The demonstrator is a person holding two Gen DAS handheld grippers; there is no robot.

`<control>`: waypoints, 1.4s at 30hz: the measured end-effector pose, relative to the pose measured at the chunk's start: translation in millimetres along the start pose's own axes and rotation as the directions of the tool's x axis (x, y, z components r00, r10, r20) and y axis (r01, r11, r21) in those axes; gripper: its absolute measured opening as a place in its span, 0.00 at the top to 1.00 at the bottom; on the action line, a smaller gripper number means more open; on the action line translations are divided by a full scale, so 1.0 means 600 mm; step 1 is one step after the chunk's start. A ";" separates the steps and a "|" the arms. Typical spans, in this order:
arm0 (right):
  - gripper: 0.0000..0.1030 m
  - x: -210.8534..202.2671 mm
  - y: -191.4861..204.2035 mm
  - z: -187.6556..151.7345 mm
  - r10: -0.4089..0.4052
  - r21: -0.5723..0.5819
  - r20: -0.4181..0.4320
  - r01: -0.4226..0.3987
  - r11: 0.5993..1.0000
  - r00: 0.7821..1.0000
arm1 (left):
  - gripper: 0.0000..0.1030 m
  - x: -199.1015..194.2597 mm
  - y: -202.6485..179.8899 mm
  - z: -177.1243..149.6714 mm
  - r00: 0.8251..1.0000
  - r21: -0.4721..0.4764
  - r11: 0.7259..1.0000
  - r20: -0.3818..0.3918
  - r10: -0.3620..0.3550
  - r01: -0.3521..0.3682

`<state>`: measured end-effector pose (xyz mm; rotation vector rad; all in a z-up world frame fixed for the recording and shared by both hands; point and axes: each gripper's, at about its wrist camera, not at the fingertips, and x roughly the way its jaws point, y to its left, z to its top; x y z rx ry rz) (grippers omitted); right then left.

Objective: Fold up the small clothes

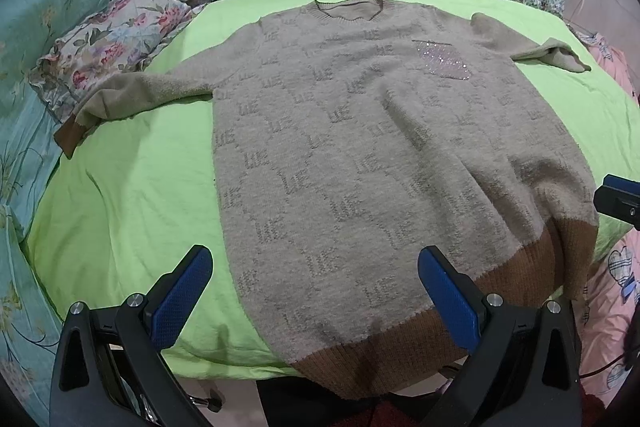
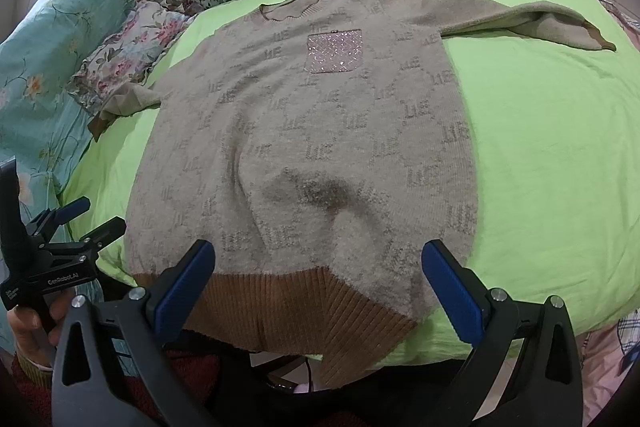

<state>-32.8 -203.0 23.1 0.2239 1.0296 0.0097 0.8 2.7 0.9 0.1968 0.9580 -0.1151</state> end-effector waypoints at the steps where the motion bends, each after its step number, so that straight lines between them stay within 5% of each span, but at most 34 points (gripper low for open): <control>1: 0.00 -0.001 0.000 0.001 0.000 0.002 0.000 0.000 1.000 1.000 | 0.00 0.000 0.001 -0.001 1.000 0.000 1.000 0.001 -0.002 0.002; 17: 0.00 -0.011 -0.003 0.000 0.022 0.003 0.033 -0.022 1.000 0.999 | 0.00 -0.012 -0.010 0.005 0.999 -0.001 1.000 0.034 -0.018 0.018; 27: 0.00 -0.007 -0.018 0.014 -0.014 0.026 -0.031 0.015 1.000 0.999 | 0.00 0.000 -0.018 0.023 0.999 0.015 0.999 -0.038 -0.037 0.037; 38: 0.00 -0.004 -0.063 0.041 0.028 0.132 0.023 -0.031 0.991 0.999 | 0.00 0.034 -0.014 0.047 0.999 0.016 0.999 -0.022 -0.032 0.033; 42: 0.00 -0.004 -0.075 0.050 -0.014 0.136 0.029 0.009 0.991 0.999 | 0.00 0.042 -0.009 0.058 0.998 -0.007 0.998 -0.032 -0.062 0.061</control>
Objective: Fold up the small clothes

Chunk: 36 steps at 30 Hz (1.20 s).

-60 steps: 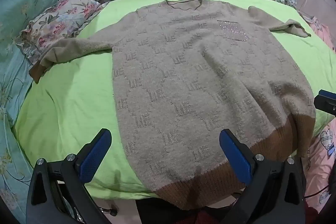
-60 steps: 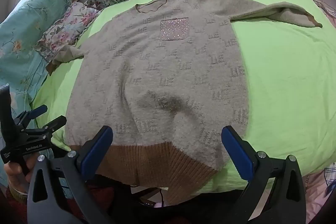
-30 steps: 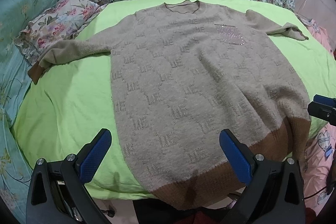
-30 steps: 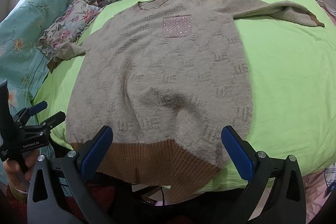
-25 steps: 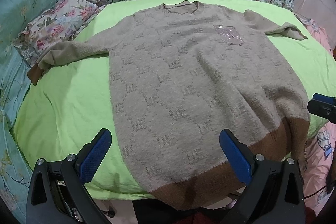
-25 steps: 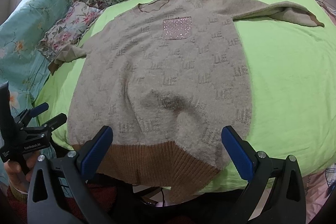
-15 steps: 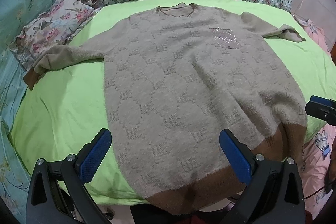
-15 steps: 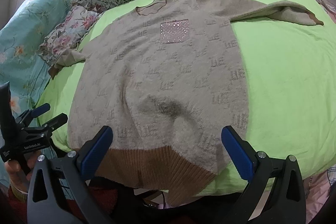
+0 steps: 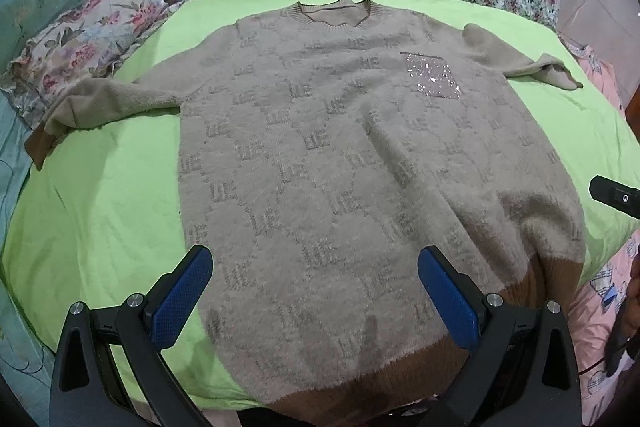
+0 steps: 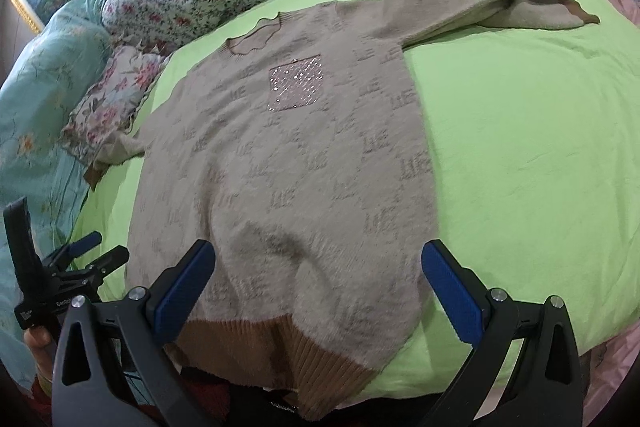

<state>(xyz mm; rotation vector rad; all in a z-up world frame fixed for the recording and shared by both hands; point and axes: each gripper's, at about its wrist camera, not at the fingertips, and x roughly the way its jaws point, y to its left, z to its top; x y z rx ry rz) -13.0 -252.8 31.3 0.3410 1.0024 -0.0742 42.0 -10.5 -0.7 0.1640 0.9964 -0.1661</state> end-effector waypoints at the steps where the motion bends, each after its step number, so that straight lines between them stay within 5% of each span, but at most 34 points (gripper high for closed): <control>1: 0.00 0.000 -0.004 0.002 -0.005 0.002 0.007 0.005 1.000 1.000 | 0.00 0.002 0.001 0.004 1.000 -0.002 1.000 -0.002 0.002 -0.002; 8: 0.00 0.014 -0.025 0.026 0.031 0.060 0.000 -0.030 0.998 1.000 | 0.00 0.019 0.004 0.024 1.000 -0.029 1.000 -0.024 -0.014 0.013; 19: 0.00 -0.006 -0.134 0.118 -0.042 0.186 0.101 0.022 0.982 0.994 | 0.00 0.045 -0.013 0.085 0.999 -0.033 0.999 -0.028 -0.030 0.029; 28: 0.21 -0.028 -0.299 0.261 -0.189 0.348 0.212 0.107 0.931 0.959 | 0.00 0.068 -0.014 0.109 0.998 -0.052 0.998 -0.047 -0.032 0.030; 36: 0.35 0.019 -0.448 0.404 -0.307 0.500 0.211 0.168 0.850 0.928 | 0.00 0.097 -0.006 0.117 0.996 -0.075 0.997 -0.086 -0.013 0.007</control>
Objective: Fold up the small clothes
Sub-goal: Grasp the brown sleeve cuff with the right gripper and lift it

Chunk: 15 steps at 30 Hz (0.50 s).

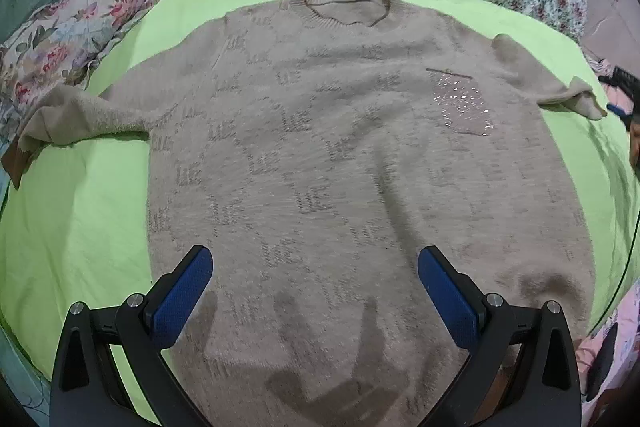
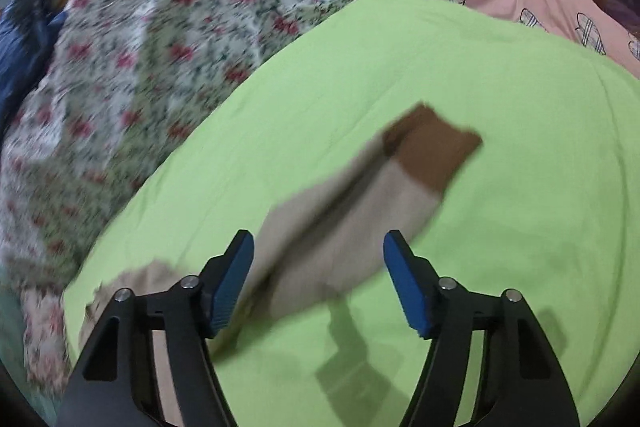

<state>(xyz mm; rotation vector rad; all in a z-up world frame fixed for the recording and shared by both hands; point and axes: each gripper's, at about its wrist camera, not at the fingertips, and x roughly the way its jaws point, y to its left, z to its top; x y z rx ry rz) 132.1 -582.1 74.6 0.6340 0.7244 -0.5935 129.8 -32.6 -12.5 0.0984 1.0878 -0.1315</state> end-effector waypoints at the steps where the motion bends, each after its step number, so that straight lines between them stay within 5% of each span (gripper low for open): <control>1: 0.37 0.013 0.001 0.013 -0.001 0.006 -0.001 0.001 1.000 1.000 | 0.00 0.005 0.001 0.001 1.000 -0.005 1.000 -0.008 0.004 -0.004; 6: 0.47 0.093 -0.009 0.062 -0.091 0.032 -0.073 0.094 0.995 0.993 | 0.00 0.026 0.004 0.006 0.999 -0.039 0.999 -0.044 -0.017 0.015; 8: 0.81 0.118 -0.026 0.063 -0.101 0.075 -0.114 0.110 0.991 0.988 | 0.00 0.030 0.002 0.007 0.999 -0.040 0.999 -0.047 -0.019 0.017; 9: 0.89 0.128 -0.030 0.062 -0.102 0.082 -0.120 0.112 0.990 0.988 | 0.00 0.031 0.000 0.007 0.999 -0.037 0.999 -0.047 -0.018 0.016; 15: 0.93 0.074 0.058 0.025 0.022 -0.078 -0.038 -0.025 0.997 0.999 | 0.00 0.038 0.001 0.009 0.998 -0.054 0.998 -0.046 -0.043 0.041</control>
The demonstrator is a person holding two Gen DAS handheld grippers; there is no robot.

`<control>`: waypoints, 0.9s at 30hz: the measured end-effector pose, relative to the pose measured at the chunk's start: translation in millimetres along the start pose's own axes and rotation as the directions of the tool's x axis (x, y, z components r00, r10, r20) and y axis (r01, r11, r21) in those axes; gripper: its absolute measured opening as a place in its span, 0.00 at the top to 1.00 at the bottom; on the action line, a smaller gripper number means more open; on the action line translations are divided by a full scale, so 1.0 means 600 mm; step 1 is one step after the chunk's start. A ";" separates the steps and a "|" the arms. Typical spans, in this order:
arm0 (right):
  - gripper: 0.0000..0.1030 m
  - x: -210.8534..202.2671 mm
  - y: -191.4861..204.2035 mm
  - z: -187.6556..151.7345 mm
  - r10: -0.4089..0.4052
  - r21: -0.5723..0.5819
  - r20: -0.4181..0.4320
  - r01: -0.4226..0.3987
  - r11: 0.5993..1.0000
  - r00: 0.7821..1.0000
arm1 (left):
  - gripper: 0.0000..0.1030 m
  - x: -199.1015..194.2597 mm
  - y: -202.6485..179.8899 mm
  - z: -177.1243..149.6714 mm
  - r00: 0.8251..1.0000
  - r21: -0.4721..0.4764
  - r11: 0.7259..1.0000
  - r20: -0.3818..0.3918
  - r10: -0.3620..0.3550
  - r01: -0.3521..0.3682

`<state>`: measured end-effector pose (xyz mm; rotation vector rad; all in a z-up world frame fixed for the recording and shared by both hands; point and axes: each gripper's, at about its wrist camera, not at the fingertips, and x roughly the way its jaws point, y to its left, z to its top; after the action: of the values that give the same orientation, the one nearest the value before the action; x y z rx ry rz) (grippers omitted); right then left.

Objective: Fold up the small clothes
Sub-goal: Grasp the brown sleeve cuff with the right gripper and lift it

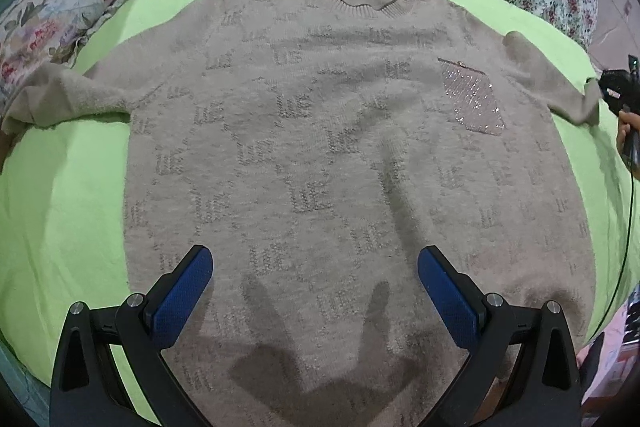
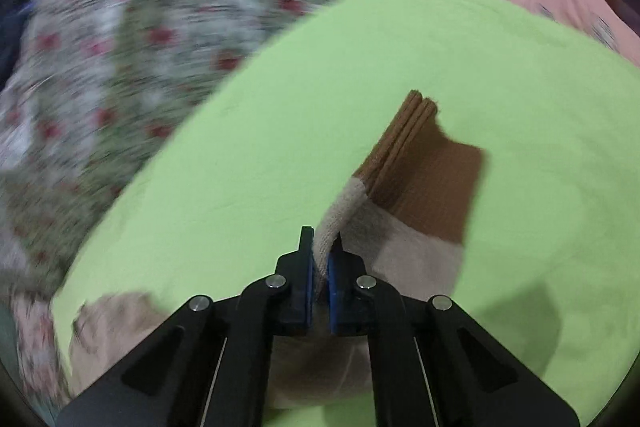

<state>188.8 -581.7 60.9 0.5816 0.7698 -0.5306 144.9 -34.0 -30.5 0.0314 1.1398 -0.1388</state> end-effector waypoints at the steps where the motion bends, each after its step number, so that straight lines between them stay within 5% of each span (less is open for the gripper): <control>1: 0.93 -0.008 0.021 -0.009 0.029 -0.028 0.005 -0.028 0.999 1.000 | 0.00 -0.001 0.001 0.000 1.000 -0.004 1.000 0.002 -0.010 0.010; 7: 0.94 -0.046 0.188 -0.094 0.275 -0.151 -0.040 -0.278 0.949 0.961 | 0.00 -0.011 0.011 -0.011 0.999 -0.031 0.999 0.016 -0.043 0.044; 14: 0.93 -0.043 0.433 -0.245 0.497 -0.301 -0.205 -0.537 0.788 0.843 | 0.00 -0.028 0.058 -0.019 0.996 -0.116 0.990 0.046 -0.080 0.085; 17: 0.94 -0.028 0.508 -0.305 0.533 -0.323 -0.293 -0.607 0.726 0.794 | 0.00 -0.033 0.085 -0.023 0.995 -0.152 0.984 0.061 -0.081 0.090; 22: 0.94 0.003 0.605 -0.416 0.501 -0.406 -0.411 -0.645 0.648 0.762 | 0.00 -0.034 0.127 -0.033 0.992 -0.218 0.969 0.071 -0.104 0.117; 27: 0.90 0.041 0.617 -0.491 0.447 -0.416 -0.510 -0.666 0.619 0.735 | 0.00 -0.027 0.155 -0.022 0.986 -0.250 0.955 0.097 -0.139 0.159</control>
<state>295.0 -127.7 -22.4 0.3119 0.9825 0.4368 137.9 61.1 -25.8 -0.2891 1.0742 -0.1241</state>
